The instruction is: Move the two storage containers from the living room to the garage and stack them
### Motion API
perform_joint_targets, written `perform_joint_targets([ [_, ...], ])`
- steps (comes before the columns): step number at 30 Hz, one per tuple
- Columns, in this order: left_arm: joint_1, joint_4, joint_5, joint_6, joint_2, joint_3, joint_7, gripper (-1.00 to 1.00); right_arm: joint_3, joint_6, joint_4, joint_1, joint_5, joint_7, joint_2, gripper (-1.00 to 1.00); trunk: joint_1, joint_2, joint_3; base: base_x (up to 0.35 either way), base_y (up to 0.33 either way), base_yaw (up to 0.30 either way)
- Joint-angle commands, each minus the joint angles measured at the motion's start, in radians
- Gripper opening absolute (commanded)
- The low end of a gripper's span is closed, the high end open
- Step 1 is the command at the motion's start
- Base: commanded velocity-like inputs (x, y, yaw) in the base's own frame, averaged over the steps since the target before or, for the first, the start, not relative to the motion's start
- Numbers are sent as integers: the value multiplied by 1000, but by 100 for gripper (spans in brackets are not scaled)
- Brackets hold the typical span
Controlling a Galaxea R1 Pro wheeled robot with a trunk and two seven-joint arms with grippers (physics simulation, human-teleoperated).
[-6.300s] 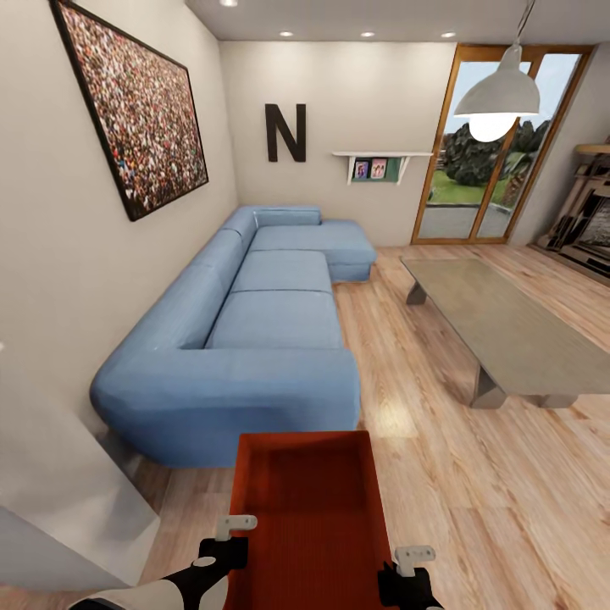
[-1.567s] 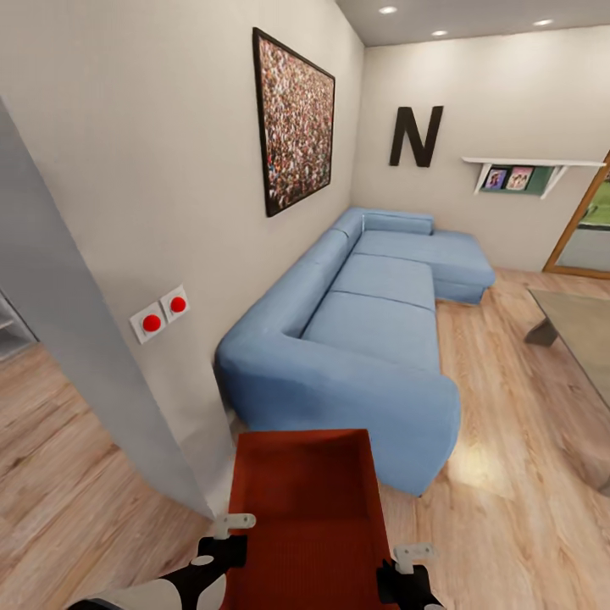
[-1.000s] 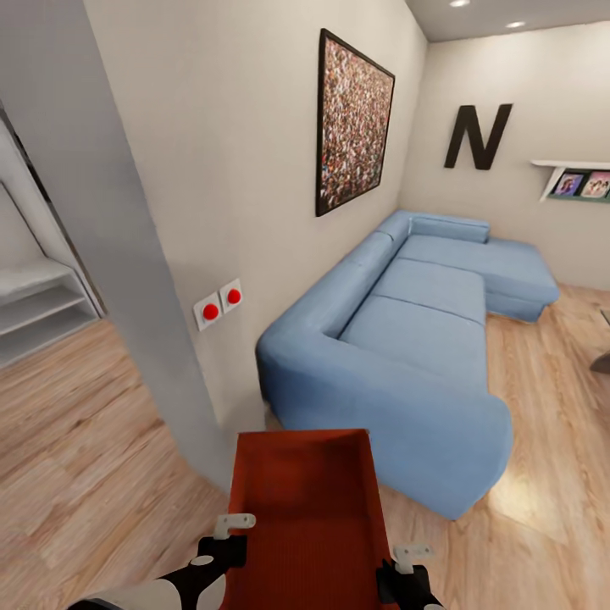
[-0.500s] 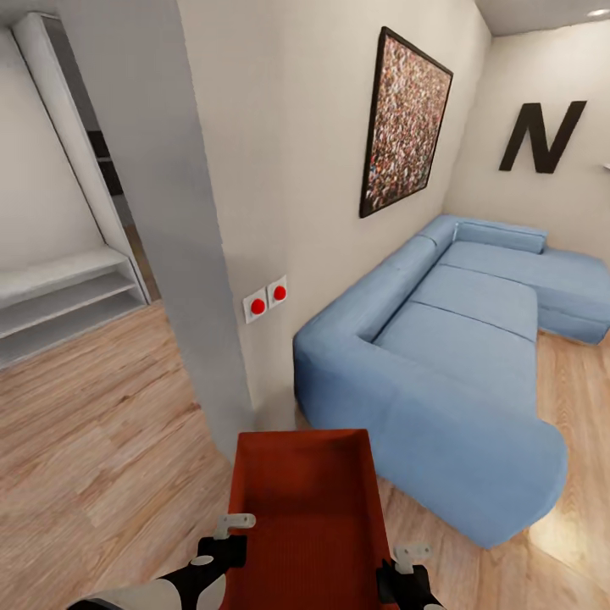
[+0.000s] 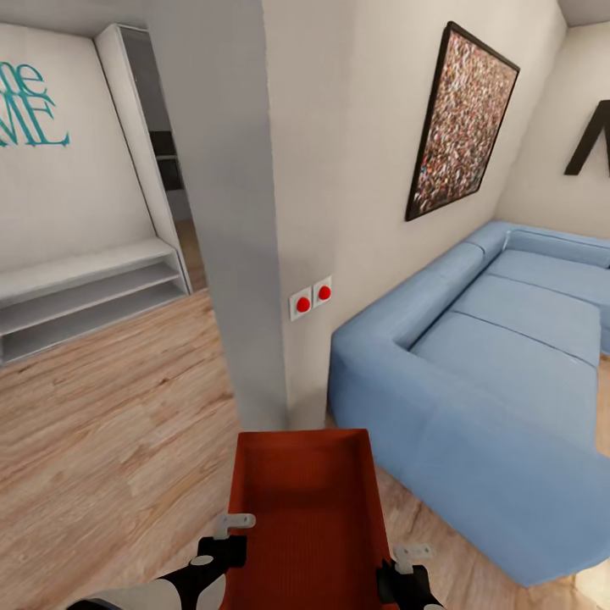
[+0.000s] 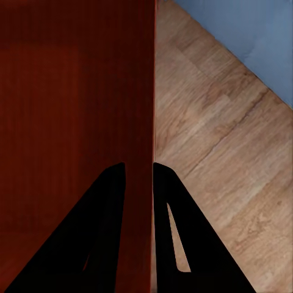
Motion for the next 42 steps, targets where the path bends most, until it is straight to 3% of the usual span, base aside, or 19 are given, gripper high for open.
perform_joint_targets([
  [1,-3,3,-13,-4,-1,21,-23,-100,20,-3,16,0,34,-4,-2,-100,1,-2,-2,0,0,298],
  [42,-4,3,-13,-4,1,21,-23,-100,20,-5,16,0,35,-4,-2,-100,1,-2,-2,0,0,299],
])
